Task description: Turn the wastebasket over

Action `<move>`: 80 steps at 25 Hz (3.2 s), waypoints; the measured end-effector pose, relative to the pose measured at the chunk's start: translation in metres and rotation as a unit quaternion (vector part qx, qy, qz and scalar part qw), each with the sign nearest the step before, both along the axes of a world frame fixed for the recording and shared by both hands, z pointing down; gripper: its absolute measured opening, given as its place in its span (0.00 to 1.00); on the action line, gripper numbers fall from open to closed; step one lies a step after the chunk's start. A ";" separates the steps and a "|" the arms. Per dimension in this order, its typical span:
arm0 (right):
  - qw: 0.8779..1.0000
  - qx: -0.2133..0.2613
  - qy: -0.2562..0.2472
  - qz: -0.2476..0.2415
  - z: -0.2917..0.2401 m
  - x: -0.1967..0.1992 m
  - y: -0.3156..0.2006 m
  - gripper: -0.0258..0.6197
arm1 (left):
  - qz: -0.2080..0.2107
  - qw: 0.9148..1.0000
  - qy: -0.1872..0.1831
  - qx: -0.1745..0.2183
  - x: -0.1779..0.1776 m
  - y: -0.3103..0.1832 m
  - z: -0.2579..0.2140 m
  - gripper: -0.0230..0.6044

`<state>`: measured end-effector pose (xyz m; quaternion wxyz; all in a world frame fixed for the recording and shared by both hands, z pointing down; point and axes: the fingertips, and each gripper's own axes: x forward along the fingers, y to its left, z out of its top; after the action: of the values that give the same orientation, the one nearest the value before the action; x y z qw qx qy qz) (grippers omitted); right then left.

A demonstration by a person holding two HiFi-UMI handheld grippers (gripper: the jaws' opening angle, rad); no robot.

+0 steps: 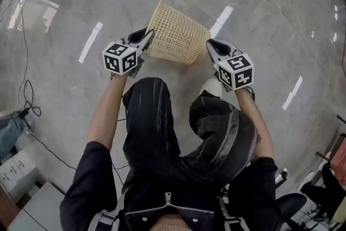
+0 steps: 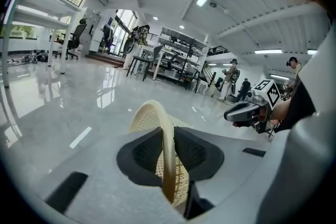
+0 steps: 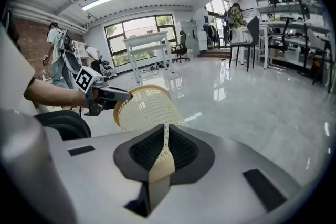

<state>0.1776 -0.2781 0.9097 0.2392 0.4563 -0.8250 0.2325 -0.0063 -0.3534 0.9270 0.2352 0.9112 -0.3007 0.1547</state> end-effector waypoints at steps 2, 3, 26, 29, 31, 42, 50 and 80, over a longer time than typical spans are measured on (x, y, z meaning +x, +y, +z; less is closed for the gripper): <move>1.000 -0.018 0.009 -0.009 0.019 -0.006 0.003 0.06 | -0.009 1.000 -0.007 -0.001 -0.010 0.000 0.007 0.15; 0.999 -0.029 0.013 -0.012 0.028 -0.008 0.005 0.09 | -0.010 1.000 -0.007 0.000 -0.013 0.000 0.009 0.15; 0.980 -0.169 -0.098 0.025 0.113 -0.017 0.028 0.43 | 0.042 0.981 -0.155 0.107 -0.014 -0.003 -0.003 0.14; 0.980 -0.174 -0.092 0.024 0.113 -0.020 0.028 0.44 | 0.038 0.982 -0.149 0.113 -0.014 -0.004 -0.004 0.13; 0.979 -0.179 -0.094 0.025 0.113 -0.021 0.027 0.44 | 0.036 0.983 -0.141 0.116 -0.015 -0.005 -0.004 0.13; 0.975 -0.174 -0.101 0.089 0.108 0.018 0.023 0.44 | 0.063 0.985 -0.110 0.117 0.019 0.004 -0.003 0.14; 0.978 -0.137 -0.064 0.141 0.073 0.080 0.022 0.44 | 0.089 0.986 -0.070 0.119 0.071 0.008 -0.006 0.14; 0.979 0.087 0.184 -0.003 -0.049 0.006 -0.057 0.38 | 0.079 0.990 -0.102 0.062 0.011 0.024 0.054 0.23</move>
<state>0.1831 -0.3351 0.8610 0.3469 0.5075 -0.7855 0.0713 0.0047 -0.3291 0.9810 0.1335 0.9245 -0.2588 0.2459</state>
